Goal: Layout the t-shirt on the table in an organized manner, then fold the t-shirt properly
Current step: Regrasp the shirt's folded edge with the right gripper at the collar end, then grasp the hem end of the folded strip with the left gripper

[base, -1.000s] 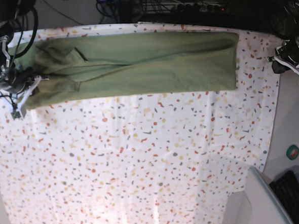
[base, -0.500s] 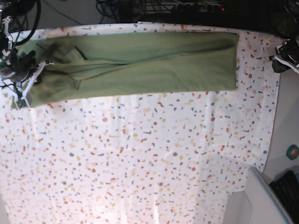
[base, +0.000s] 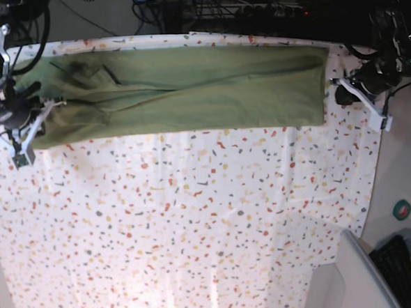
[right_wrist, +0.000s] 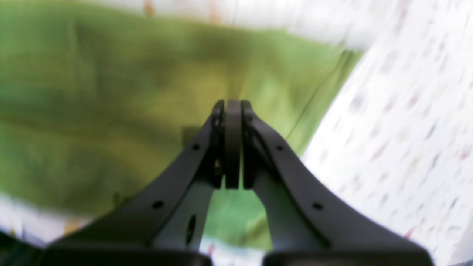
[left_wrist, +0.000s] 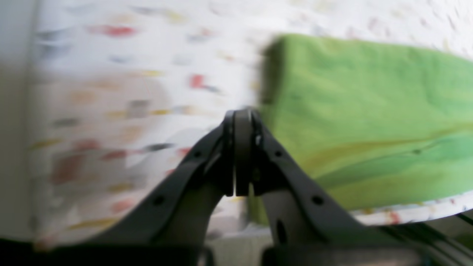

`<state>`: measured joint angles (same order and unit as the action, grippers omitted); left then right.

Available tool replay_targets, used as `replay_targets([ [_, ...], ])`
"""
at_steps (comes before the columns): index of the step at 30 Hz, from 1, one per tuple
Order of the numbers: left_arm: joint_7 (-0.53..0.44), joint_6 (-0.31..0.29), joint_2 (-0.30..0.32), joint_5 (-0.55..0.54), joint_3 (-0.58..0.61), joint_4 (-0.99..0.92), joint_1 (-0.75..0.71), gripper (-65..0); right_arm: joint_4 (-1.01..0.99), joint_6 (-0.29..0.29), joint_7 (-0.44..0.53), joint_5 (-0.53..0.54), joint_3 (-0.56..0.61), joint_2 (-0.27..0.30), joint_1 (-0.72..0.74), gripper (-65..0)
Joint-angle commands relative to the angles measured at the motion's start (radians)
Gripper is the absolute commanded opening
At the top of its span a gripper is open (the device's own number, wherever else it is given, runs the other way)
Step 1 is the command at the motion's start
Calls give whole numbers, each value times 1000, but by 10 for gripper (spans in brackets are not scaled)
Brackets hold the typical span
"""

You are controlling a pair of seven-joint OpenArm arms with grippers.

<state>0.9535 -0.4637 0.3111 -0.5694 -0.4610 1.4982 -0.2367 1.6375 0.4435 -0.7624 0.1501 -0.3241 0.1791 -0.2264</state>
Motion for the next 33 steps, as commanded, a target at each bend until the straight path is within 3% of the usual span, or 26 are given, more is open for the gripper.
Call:
replay_targets([
  [1,-20,-5,-2,-18,26,5,17,-650,-24,-2,7,1,-4,9,25,-650],
  [5,-32,-5,-34,10,107,-35,18,-650,-87,-2,7,1,-4,0,38,-650],
  [9,-152,-5,-54,157,149,-81,1,-650,-96,-2,14,1,-13,-17,-17,-650],
  [13,-186,-5,-62,269,183,-178,46,-650,-148,-4,22,1,-16,-16,-14,-650],
  [24,-187,-8,-60,274,184,-245,87,-650,-276,-4,168,1,-34,-14,6,-650],
  [33,-187,-8,-60,272,184,-239,121,-650,-385,-4,175,1,-25,24,111,-650],
])
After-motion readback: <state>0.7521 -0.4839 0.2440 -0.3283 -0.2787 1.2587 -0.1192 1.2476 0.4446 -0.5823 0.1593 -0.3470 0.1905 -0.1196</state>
